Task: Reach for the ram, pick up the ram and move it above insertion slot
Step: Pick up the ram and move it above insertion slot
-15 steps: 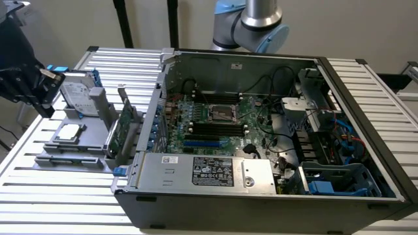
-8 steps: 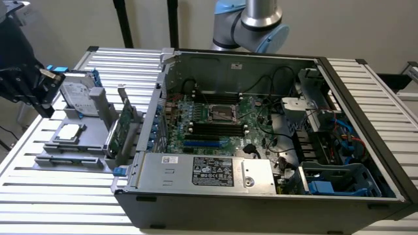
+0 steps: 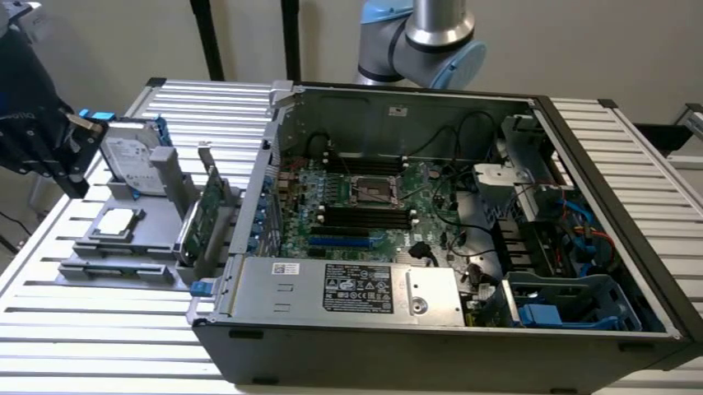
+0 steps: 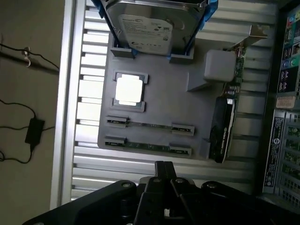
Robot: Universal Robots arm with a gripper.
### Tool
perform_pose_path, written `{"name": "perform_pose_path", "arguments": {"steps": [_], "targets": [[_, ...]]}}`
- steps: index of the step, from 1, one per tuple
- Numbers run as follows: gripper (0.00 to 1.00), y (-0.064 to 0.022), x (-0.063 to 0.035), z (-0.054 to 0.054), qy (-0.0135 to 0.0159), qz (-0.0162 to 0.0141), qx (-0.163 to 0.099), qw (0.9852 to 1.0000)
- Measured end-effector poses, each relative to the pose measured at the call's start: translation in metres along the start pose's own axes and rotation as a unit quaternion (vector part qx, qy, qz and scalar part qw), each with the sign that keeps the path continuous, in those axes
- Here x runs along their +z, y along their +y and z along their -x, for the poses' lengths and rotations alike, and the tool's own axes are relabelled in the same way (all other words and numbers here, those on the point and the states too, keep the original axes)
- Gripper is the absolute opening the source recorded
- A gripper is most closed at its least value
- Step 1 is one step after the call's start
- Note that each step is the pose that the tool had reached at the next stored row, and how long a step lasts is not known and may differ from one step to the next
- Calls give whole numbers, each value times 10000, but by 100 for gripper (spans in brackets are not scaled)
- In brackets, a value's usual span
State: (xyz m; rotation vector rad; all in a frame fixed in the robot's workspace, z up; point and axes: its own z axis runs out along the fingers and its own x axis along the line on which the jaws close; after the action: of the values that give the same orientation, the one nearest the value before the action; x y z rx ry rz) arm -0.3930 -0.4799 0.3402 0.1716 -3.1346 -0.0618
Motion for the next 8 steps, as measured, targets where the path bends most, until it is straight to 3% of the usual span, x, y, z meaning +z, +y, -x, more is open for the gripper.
{"name": "perform_pose_path", "arguments": {"steps": [4,8], "targets": [[11,0,0,0,14,0,-362,9993],[11,0,0,0,27,0,-732,9973]]}}
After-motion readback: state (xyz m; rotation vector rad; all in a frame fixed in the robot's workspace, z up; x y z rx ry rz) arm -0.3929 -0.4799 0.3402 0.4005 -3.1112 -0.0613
